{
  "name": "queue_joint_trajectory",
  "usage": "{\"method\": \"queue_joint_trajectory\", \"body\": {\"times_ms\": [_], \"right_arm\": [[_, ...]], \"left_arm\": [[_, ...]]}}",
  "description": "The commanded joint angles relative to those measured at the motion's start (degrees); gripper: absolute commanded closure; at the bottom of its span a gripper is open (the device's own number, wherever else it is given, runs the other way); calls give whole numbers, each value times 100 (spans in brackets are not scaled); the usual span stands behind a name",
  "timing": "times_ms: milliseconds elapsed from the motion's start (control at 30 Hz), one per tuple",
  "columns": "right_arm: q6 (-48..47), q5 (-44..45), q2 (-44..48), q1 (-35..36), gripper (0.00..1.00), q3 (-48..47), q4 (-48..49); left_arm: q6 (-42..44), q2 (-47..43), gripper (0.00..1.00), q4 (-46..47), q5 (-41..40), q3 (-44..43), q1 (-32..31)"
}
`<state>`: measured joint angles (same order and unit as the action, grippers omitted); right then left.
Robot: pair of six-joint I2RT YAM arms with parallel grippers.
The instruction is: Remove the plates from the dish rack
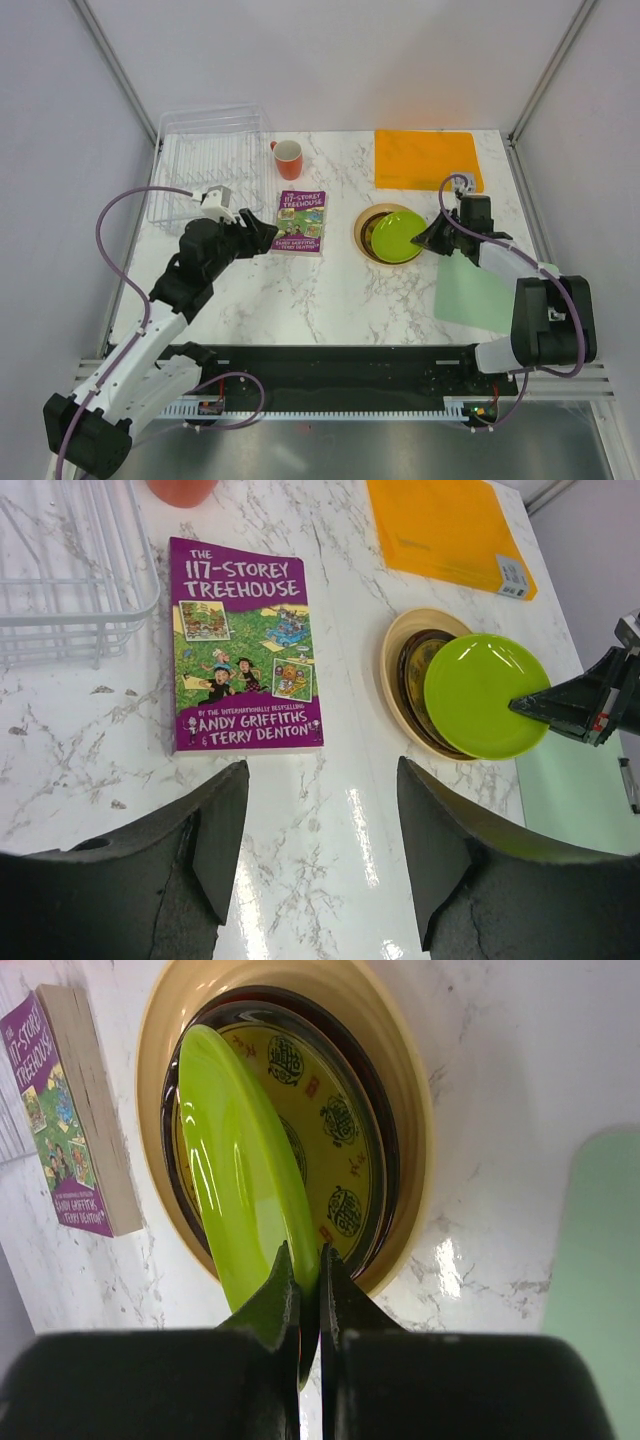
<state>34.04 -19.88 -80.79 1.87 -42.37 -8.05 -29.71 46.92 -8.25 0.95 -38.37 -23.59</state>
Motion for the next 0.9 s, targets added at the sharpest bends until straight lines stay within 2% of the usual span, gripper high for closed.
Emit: {"method": "queue_joint_trajectory", "body": {"times_ms": [0,100,200,333,400,633,733,867], "right_arm": [[6,-630,-322,-46,96,18,761],[6,-876,-612,-81,92,-17,1059],[50,-1079,-841,-99,84,-35,1271],[-90,-1150,-938,-99,47,-104,1307],[-196,-1080,-894,-108,40,-131,1228],[-820,-667,-649,-108,35,-394,658],[-1144,-412,-447,-108,29,-579,288],[-1172,18,-341,-108,27,-711,-11]], "left_arm": [[352,-121,32,-212,-315,75,-5],[352,-130,32,-238,-359,128,-5],[361,-130,32,-265,-376,137,-5],[396,-139,32,-291,-429,145,-5],[396,-113,31,-291,-447,137,-5],[396,45,31,-282,-429,93,-5],[396,89,32,-256,-447,102,-5],[387,177,31,-221,-420,110,-5]]}}
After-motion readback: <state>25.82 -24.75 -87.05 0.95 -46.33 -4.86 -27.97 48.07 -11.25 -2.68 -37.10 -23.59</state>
